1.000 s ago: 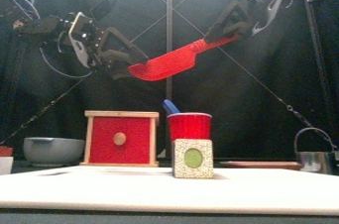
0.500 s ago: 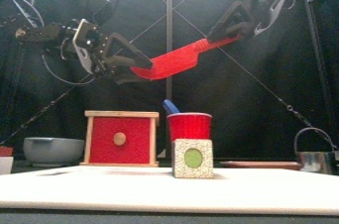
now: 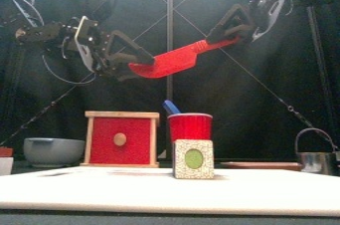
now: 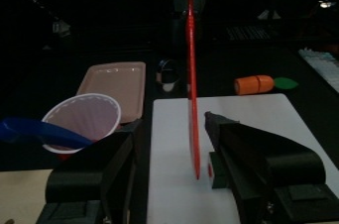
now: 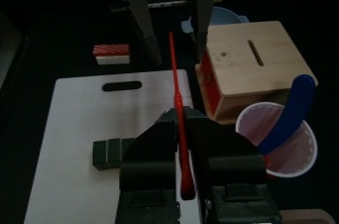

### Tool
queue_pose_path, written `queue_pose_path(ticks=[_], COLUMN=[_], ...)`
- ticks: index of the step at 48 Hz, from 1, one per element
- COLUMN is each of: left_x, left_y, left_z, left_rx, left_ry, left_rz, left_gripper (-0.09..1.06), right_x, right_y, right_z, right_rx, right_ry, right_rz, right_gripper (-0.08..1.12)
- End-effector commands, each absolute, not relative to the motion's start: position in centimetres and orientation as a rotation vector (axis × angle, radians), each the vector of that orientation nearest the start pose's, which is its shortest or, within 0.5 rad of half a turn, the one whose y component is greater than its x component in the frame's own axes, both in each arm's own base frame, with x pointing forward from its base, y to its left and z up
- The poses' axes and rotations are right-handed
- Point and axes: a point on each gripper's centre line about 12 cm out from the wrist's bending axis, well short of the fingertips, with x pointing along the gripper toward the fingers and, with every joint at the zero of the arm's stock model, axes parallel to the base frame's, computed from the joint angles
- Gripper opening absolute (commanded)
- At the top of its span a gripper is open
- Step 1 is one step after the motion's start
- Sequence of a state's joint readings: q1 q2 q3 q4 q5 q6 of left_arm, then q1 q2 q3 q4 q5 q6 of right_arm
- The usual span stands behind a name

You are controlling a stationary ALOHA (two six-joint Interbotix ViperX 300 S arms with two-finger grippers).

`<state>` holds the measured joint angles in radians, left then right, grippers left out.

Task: Cut the sushi into 4 pieces with the knife
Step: Grasp knife edge with left hand

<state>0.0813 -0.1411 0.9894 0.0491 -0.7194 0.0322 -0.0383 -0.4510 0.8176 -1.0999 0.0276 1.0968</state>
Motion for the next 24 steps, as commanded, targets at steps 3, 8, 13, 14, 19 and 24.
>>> queue_pose_path(ticks=[3, 8, 13, 14, 19, 24], left_x=[33.51, 33.47, 33.43, 33.43, 33.43, 33.43], left_y=[2.50, 2.55, 2.63, 2.67, 2.67, 2.66], left_z=[19.88, 19.83, 19.79, 19.79, 19.79, 19.79], left_rx=[0.055, 0.050, 0.048, 0.049, 0.049, 0.050], left_ry=[0.103, 0.105, 0.106, 0.106, 0.106, 0.106], left_rz=[0.056, 0.060, 0.065, 0.066, 0.066, 0.064], left_gripper=[0.86, 0.85, 0.80, 0.79, 0.69, 0.58], right_x=[31.08, 30.99, 30.92, 30.90, 30.89, 30.89], right_y=[-1.78, -1.93, -2.00, -2.07, -2.21, -2.32], right_z=[28.21, 28.00, 27.81, 27.77, 27.79, 27.92], right_rx=[0.007, 0.011, 0.020, 0.023, 0.023, 0.022], right_ry=[0.337, 0.337, 0.338, 0.338, 0.335, 0.331], right_rz=[-0.052, -0.047, -0.045, -0.046, -0.048, -0.049], right_gripper=[0.17, 0.17, 0.17, 0.17, 0.17, 0.17])
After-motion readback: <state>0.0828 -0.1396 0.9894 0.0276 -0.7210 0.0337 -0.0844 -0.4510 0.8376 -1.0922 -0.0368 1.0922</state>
